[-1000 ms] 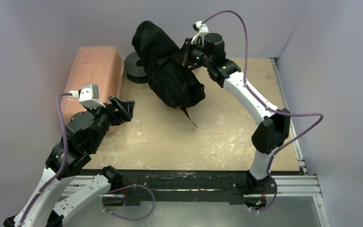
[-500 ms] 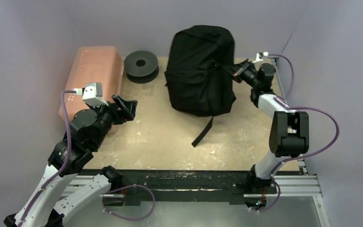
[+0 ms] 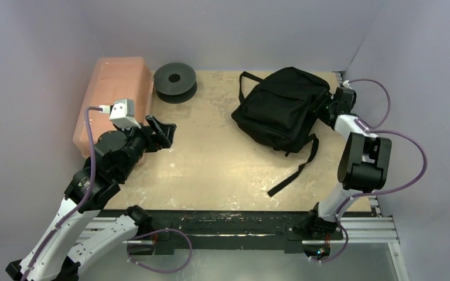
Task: Pack the student bag
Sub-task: Adjust the student bag at the center of the board, then reset both arms
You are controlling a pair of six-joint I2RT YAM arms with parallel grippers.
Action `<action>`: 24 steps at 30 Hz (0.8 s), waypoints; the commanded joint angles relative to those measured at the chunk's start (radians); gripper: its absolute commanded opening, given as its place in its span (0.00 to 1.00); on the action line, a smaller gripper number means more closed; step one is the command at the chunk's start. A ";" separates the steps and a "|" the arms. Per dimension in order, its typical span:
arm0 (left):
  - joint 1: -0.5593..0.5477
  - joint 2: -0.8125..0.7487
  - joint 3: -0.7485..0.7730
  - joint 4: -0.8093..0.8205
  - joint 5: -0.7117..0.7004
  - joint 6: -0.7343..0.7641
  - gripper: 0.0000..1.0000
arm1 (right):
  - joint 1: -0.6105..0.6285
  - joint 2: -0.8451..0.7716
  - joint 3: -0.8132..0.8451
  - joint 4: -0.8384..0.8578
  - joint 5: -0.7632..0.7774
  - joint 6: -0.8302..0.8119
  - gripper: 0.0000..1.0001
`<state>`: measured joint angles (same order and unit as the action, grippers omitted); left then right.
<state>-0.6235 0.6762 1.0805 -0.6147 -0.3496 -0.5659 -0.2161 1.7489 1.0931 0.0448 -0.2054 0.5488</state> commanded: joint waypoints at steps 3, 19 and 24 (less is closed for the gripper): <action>0.005 0.012 -0.004 0.056 0.020 -0.005 0.77 | 0.034 -0.246 0.136 -0.273 0.435 -0.262 0.78; 0.005 0.012 0.090 0.070 -0.032 0.116 0.78 | 0.261 -0.764 0.172 -0.182 0.021 -0.232 0.99; 0.004 -0.064 0.128 0.088 -0.111 0.190 0.79 | 0.261 -0.935 0.107 -0.056 0.173 -0.206 0.99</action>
<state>-0.6235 0.6777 1.1435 -0.5850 -0.3801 -0.4633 0.0475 0.9184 1.2205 -0.1513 -0.0750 0.3099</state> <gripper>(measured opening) 0.790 0.987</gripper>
